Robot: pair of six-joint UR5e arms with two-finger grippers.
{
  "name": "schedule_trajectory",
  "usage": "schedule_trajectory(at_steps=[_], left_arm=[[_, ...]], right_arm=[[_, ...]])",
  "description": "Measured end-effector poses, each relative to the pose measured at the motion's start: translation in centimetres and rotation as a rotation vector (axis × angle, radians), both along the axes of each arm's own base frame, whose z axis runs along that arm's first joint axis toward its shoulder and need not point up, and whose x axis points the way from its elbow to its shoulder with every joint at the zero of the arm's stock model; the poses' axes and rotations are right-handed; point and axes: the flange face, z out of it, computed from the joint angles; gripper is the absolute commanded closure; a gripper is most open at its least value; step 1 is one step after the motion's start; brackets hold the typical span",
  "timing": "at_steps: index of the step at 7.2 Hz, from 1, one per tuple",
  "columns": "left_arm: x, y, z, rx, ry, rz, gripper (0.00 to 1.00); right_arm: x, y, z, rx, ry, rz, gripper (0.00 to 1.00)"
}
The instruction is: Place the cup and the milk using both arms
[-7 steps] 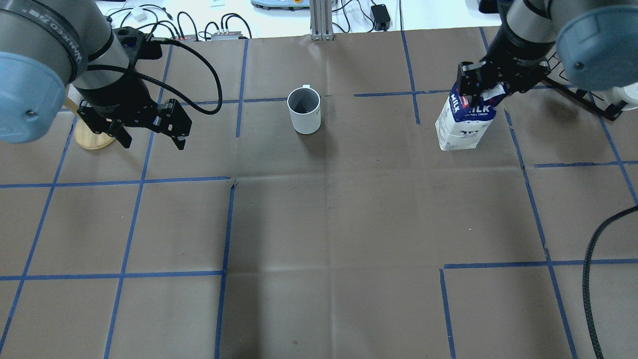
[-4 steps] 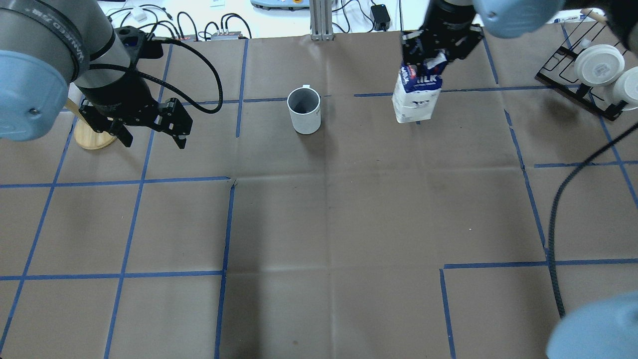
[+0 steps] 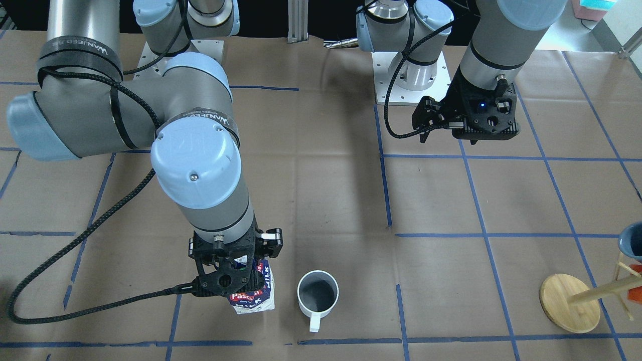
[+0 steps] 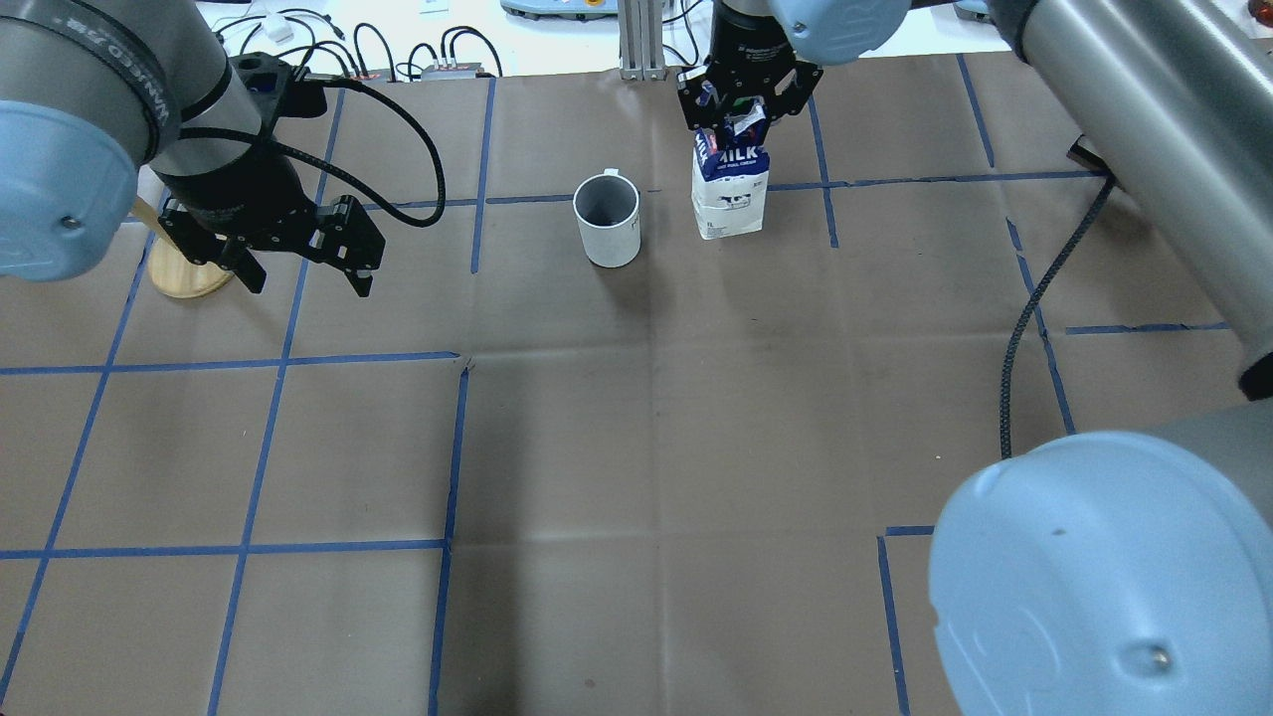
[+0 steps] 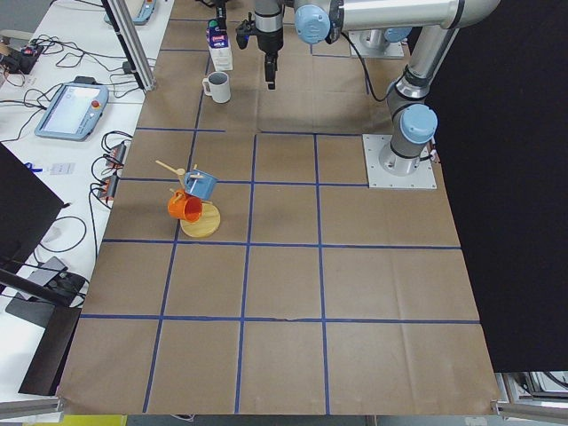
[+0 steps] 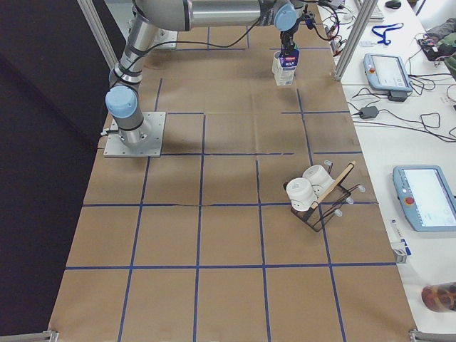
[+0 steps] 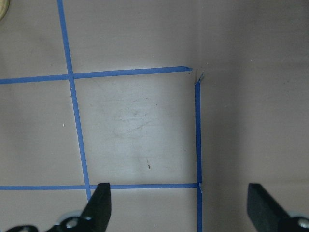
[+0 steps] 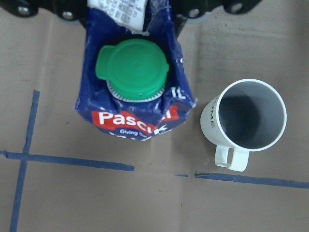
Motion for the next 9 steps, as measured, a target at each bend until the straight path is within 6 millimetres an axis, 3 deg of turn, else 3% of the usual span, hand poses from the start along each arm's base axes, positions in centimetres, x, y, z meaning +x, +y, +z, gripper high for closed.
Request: schedule_trajectory(at_steps=[4,5,6,9], left_arm=[[0.0,0.1,0.0,-0.001,0.000,-0.002,0.00],[0.0,0.1,0.0,-0.002,0.000,-0.002,0.00],[0.0,0.1,0.0,-0.002,0.000,-0.003,0.00],[0.0,0.2,0.1,-0.002,0.000,-0.005,0.00]], right_arm=[[4.0,0.6,-2.9,0.022,-0.002,-0.066,0.51],[4.5,0.6,-3.4,0.022,-0.004,-0.074,0.34],[4.6,0.5,-3.7,0.023,-0.003,-0.080,0.00],[3.9,-0.5,-3.9,-0.024,-0.014,-0.092,0.00]])
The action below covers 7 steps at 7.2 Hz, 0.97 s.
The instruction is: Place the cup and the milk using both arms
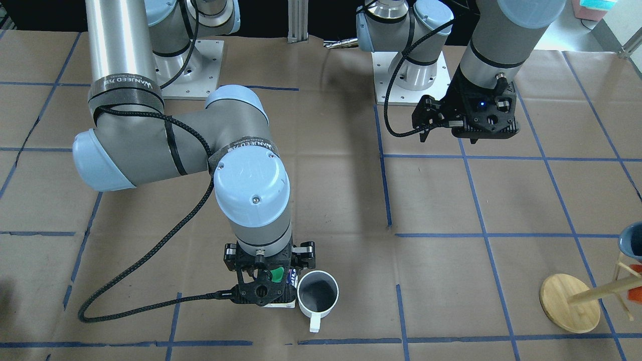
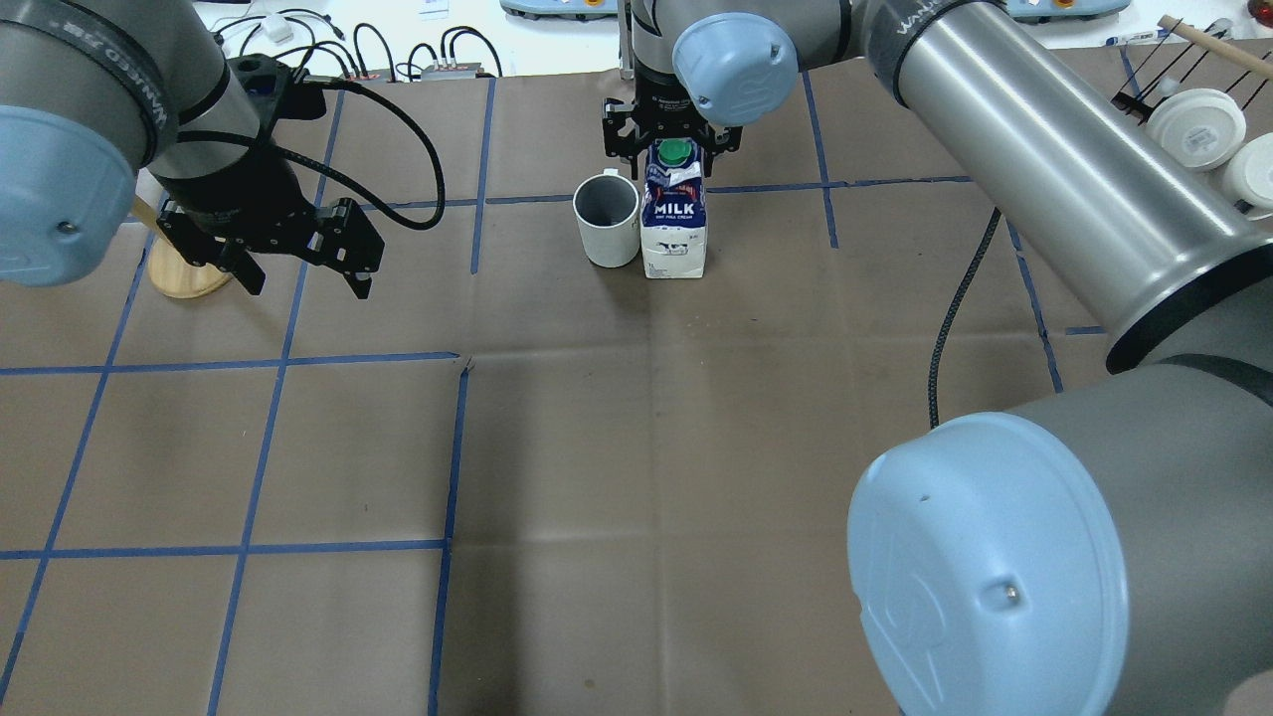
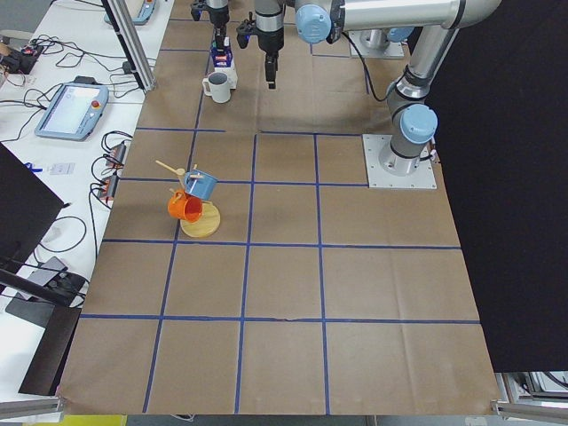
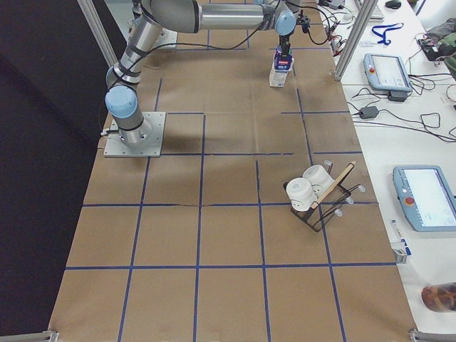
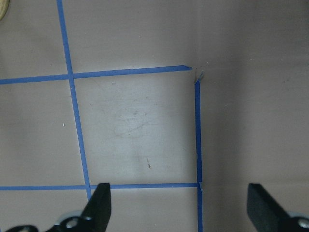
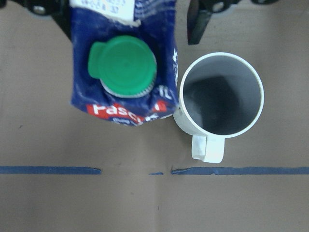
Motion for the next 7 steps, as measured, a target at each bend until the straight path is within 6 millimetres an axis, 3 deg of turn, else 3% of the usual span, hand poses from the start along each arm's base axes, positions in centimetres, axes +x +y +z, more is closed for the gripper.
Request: schedule_trajectory(at_steps=[3,7], left_arm=[[0.0,0.0,0.0,-0.001,0.000,0.001,0.00],[0.0,0.1,0.1,-0.001,0.000,0.000,0.00]], right_arm=[[-2.4,-0.6,2.3,-0.029,-0.005,-0.026,0.00],[-4.3,2.6,7.9,0.000,0.015,-0.033,0.00]])
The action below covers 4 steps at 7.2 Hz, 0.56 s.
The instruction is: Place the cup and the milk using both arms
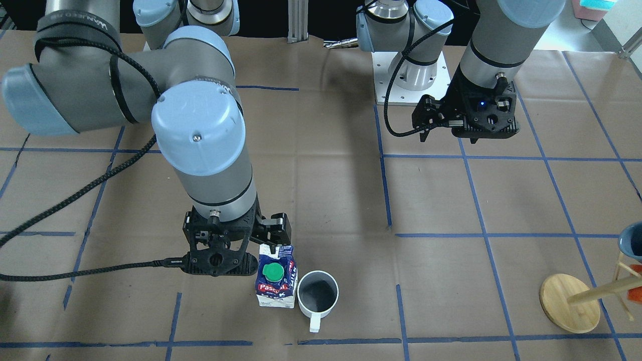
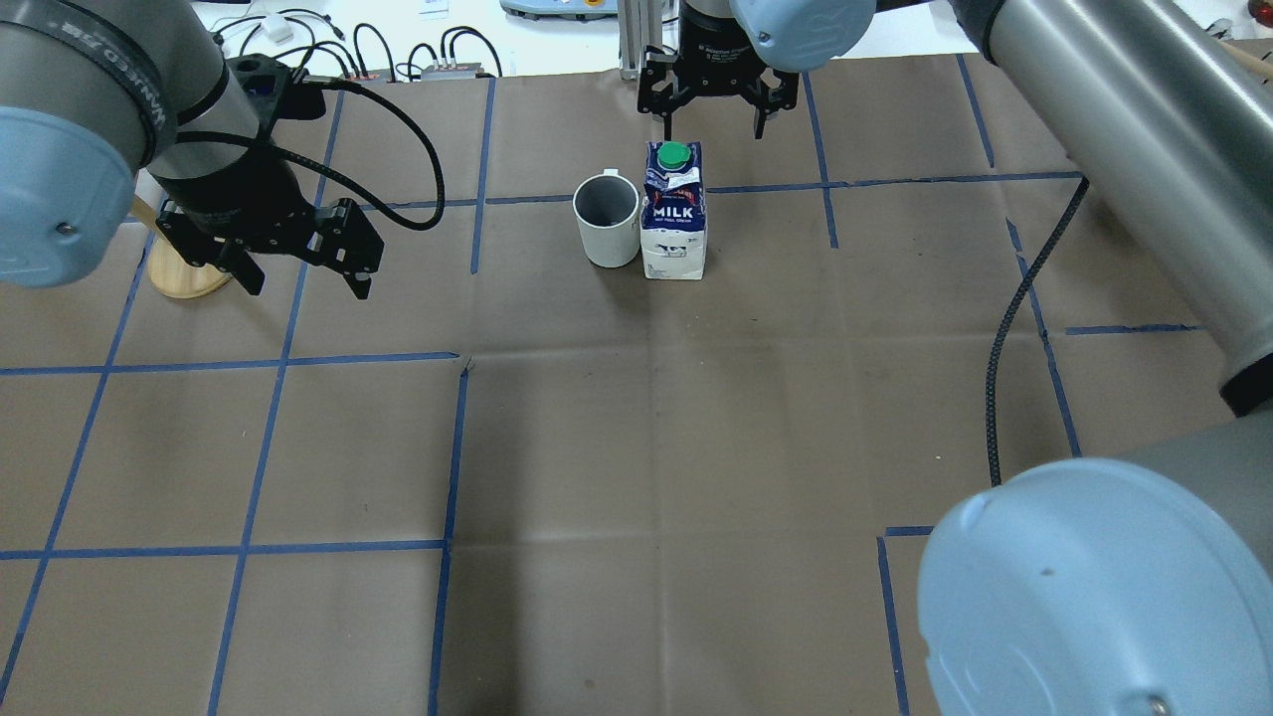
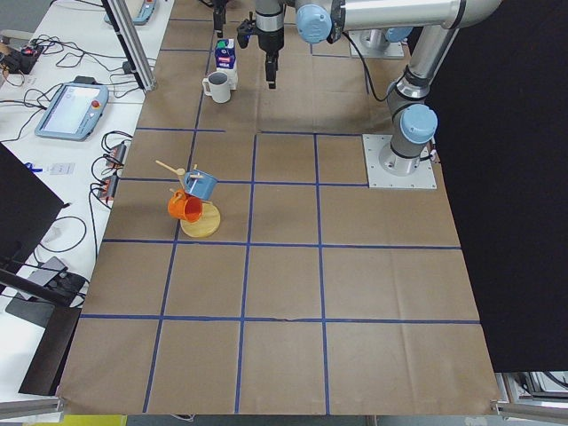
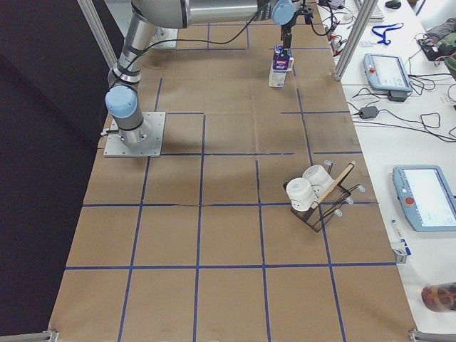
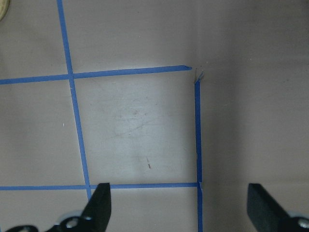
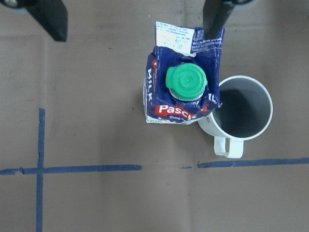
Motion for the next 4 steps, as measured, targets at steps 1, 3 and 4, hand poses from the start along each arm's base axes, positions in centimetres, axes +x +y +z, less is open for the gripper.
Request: schedule_trajectory(at_steps=[1,3,4], left_arm=[[0.0,0.0,0.0,0.000,0.000,0.000,0.00],[0.0,0.1,0.0,0.000,0.000,0.000,0.00],[0.0,0.1,0.0,-0.001,-0.001,0.000,0.00]], right_arm=[[-0.7,1.4,1.8,0.018,0.007,0.017,0.00],[-5.2,4.7,3.7,0.048,0.016,0.052,0.00],[-9.0,7.1,4.3,0.055,0.016,0.044,0.00]])
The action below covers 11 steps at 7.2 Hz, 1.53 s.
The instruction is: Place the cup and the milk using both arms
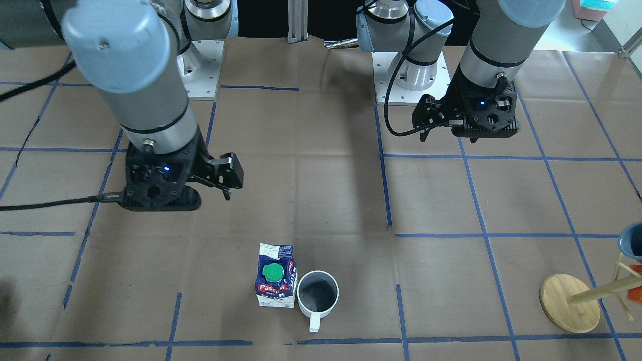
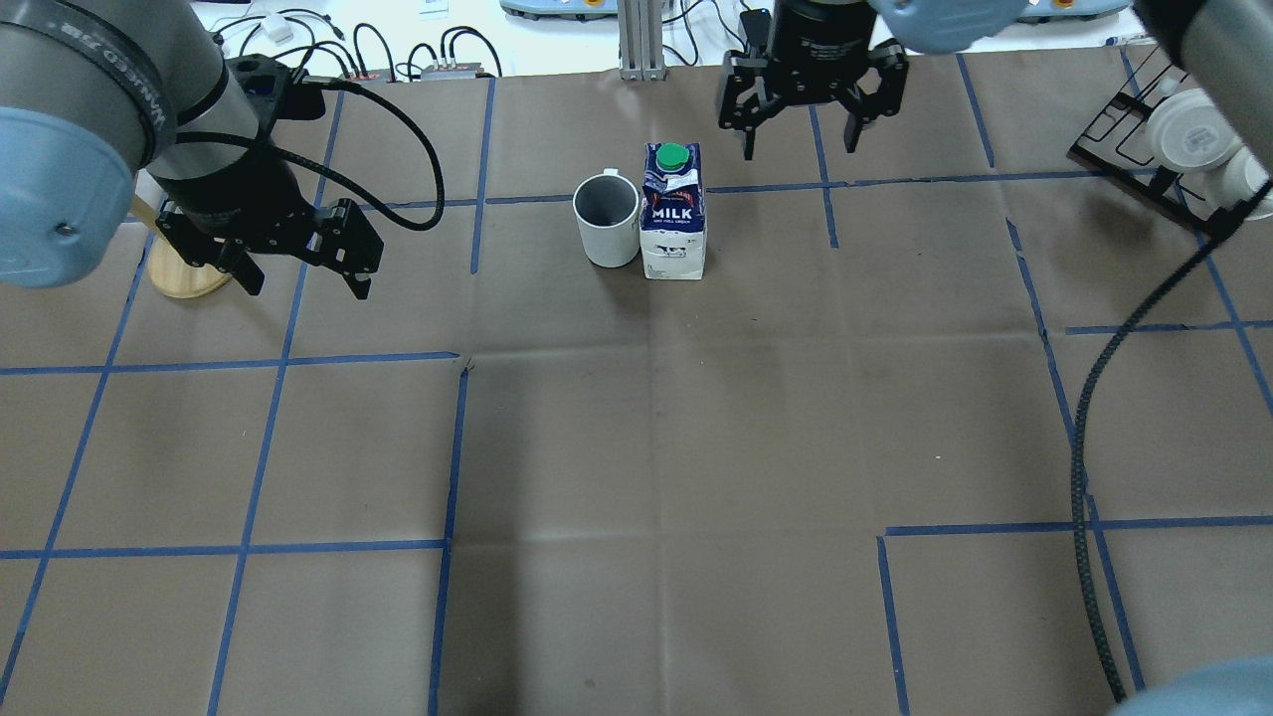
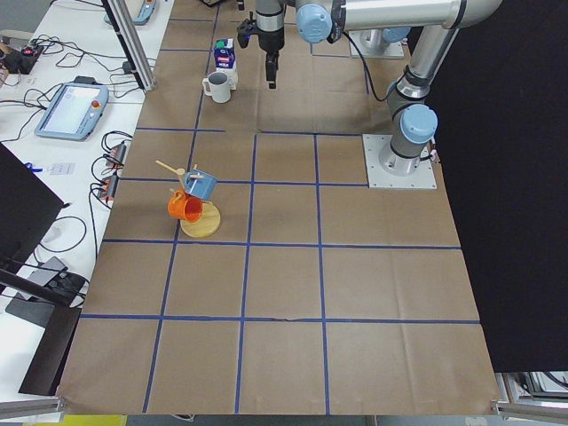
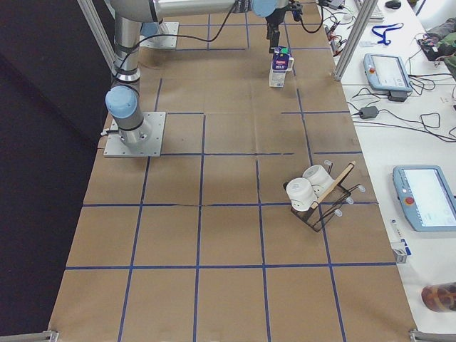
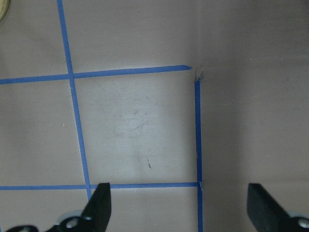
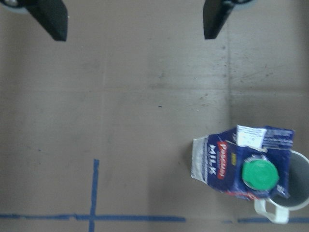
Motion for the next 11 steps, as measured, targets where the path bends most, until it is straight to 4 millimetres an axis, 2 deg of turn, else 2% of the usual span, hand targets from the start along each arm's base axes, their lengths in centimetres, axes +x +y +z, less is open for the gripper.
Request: schedule_trajectory(at_steps=[1,2,3,4,6,11], left_arm=[[0.0,0.1,0.1,-0.001,0.000,0.000,0.00],[0.0,0.2,0.2,-0.003,-0.001,-0.001,0.00],[0.0,0.3,0.3,-0.004,-0.002,-0.001,0.00],[0.0,0.3,0.3,-0.006,-0.002,-0.002,0.00],[0.0,0.3,0.4,-0.007,-0.004,0.001,0.00],[0.1,0.7,0.9,-0.019,-0.007,0.000,0.00]], right_arm=[[-2.9,3.2,0.6,0.002,-0.003,-0.012,0.00],[-4.4,6.7,0.7,-0.007,-0.007,-0.026,0.00],[-5.1,9.7,0.6,-0.036,-0.006,-0.038,0.00],[-5.4,11.7,0.5,-0.056,-0.004,-0.043,0.00],[-5.8,13.0,0.4,-0.065,0.000,-0.053,0.00],[-6.8,12.9,0.7,-0.074,0.034,-0.080,0.00]])
